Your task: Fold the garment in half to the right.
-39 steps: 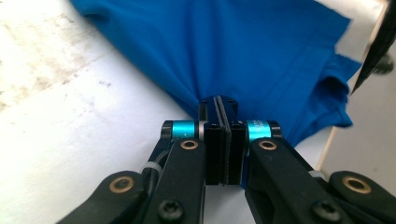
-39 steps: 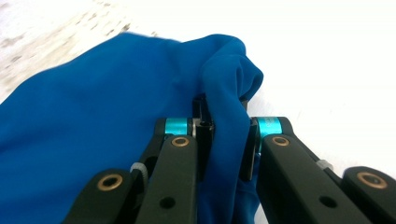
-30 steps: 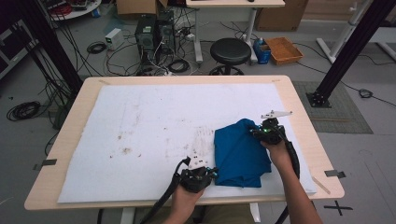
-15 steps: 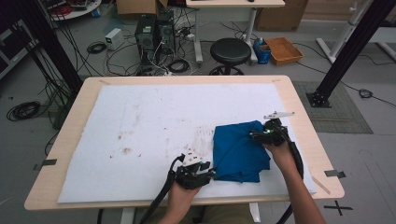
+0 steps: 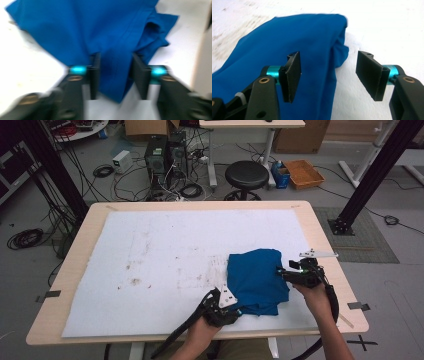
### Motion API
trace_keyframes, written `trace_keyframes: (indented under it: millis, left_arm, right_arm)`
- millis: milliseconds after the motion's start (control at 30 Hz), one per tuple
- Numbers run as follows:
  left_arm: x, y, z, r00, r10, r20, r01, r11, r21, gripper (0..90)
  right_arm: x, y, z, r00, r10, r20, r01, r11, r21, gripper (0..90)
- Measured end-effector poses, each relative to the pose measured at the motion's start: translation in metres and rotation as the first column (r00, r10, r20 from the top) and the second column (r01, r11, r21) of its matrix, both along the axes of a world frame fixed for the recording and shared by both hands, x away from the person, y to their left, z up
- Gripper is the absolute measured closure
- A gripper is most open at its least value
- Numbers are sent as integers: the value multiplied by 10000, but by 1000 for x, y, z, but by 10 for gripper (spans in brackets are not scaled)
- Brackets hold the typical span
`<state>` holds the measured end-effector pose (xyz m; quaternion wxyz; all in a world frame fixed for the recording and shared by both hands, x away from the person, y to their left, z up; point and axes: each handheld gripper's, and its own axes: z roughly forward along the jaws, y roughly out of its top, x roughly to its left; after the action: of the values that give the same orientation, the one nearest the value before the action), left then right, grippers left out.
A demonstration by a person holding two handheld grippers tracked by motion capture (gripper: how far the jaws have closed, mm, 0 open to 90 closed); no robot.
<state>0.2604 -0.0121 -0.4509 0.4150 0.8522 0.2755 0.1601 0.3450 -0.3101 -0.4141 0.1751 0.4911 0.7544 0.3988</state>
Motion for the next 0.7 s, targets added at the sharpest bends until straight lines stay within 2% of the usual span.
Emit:
trace_keyframes:
  millis: [33, 100, 200, 233, 333, 367, 433, 500, 533, 567, 633, 700]
  left_arm:
    - [0, 1, 0, 10000, 87, 12, -87, 10000, 24, 786]
    - [-1, 7, 2, 9997, 246, 27, -245, 9995, -198, 840]
    - [-2, 18, 7, 9998, 166, 105, -161, 9985, -516, 853]
    - [-2, 19, 7, 9998, 120, 144, -114, 9990, -443, 847]
    - [-2, 25, 6, 10000, 16, 30, -15, 9994, -346, 829]
    - [-3, 27, 4, 10000, 7, -66, -9, 9991, -420, 826]
    - [-3, 30, 3, 9998, -130, -175, 121, 9988, -475, 789]
    - [-4, 33, 3, 9996, -137, -229, 126, 9986, -508, 743]
    - [-5, 35, 4, 9998, -36, -200, 25, 9986, -521, 734]
    - [-5, 38, 5, 9998, 17, -200, -28, 9985, -551, 732]
    - [-3, 46, 8, 9994, 271, -217, -288, 9963, -810, 724]
    - [-1, 56, 13, 9982, 553, -242, -577, 9916, -1160, 703]
  right_arm:
    - [-2, 2, 0, 9999, 47, -103, -48, 9999, -123, 370]
    - [-9, 2, -1, 9998, 87, -182, -95, 9988, -490, 370]
    - [-19, -10, 0, 9999, -63, -108, 63, 10000, -2, 365]
    - [-21, -16, 1, 9997, -250, -6, 250, 9995, 207, 360]
    - [-26, -22, 6, 9989, -468, 20, 468, 9986, 239, 389]
    - [-28, -22, 7, 9995, -328, 8, 328, 9991, 278, 442]
    - [-34, -18, 6, 9991, 428, -36, -426, 9981, 445, 547]
    - [-41, -7, 3, 9895, 1392, -396, -1371, 9893, 503, 632]
    - [-45, 2, -2, 9782, 1955, -706, -1931, 9804, 392, 669]
    - [-48, 10, -7, 9703, 2209, -988, -2212, 9752, 85, 670]
    - [-50, 22, -19, 9609, 2352, -1465, -2436, 9690, -423, 673]
    - [-55, 28, -22, 9667, 2250, -1221, -2389, 9642, -1153, 811]
